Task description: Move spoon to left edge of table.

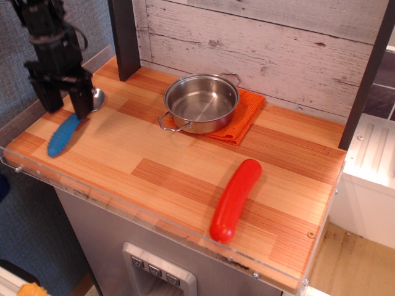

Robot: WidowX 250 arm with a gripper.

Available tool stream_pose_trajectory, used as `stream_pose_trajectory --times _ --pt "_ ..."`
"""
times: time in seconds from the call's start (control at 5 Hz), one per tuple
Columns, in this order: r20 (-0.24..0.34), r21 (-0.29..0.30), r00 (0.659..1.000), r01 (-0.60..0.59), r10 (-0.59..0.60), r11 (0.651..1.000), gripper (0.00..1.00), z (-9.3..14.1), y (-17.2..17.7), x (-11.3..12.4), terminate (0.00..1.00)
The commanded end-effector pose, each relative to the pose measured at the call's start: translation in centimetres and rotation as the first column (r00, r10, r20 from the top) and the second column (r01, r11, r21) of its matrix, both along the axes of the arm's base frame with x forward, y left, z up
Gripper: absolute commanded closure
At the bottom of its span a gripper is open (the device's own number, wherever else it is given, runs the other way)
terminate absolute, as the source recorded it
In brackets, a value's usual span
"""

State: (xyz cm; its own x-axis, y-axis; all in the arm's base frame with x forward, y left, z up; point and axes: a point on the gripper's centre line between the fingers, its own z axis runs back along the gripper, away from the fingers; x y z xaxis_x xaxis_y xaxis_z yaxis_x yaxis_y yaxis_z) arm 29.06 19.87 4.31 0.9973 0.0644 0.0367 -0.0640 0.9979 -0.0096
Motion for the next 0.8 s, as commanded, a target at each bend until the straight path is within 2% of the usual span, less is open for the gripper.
stream_pose_trajectory --times 0.0,0.4,0.6 --pt "0.124 0.045 0.980 0.148 -0.153 0.988 0.00 6.70 -3.52 -1.50 0.00" --pt "0.114 0.027 0.986 0.119 -0.121 0.993 0.00 6.68 -4.24 -1.48 0.00" --pt "0.114 0.027 0.986 0.119 -0.121 0.993 0.00 6.68 -4.24 -1.48 1.00"
